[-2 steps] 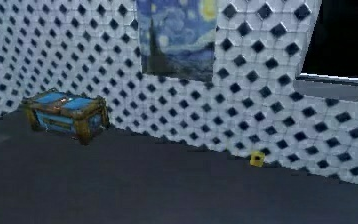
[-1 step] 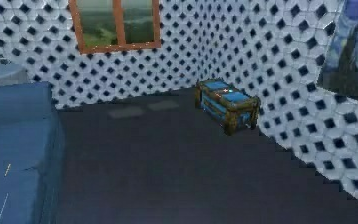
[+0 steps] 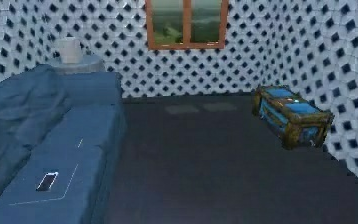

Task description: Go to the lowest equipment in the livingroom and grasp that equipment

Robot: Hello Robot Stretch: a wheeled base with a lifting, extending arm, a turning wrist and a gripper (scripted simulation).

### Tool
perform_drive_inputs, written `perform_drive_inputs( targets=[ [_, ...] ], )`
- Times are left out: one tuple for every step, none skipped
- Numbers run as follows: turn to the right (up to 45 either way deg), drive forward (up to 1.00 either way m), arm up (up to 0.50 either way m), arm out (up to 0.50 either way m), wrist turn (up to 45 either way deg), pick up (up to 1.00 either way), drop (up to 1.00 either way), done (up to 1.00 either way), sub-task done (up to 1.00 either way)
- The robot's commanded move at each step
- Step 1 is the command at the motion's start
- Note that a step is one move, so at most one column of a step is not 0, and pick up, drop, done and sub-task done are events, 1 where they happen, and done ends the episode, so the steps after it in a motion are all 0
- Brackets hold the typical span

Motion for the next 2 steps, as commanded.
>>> perform_drive_inputs(
  targets=[
    [0.0,1.00,0.00,0.00,0.0,0.00,0.00,0.00,0.00],
    [-3.0,0.00,0.00,0.00,0.0,0.00,0.00,0.00,0.00]
  ],
)
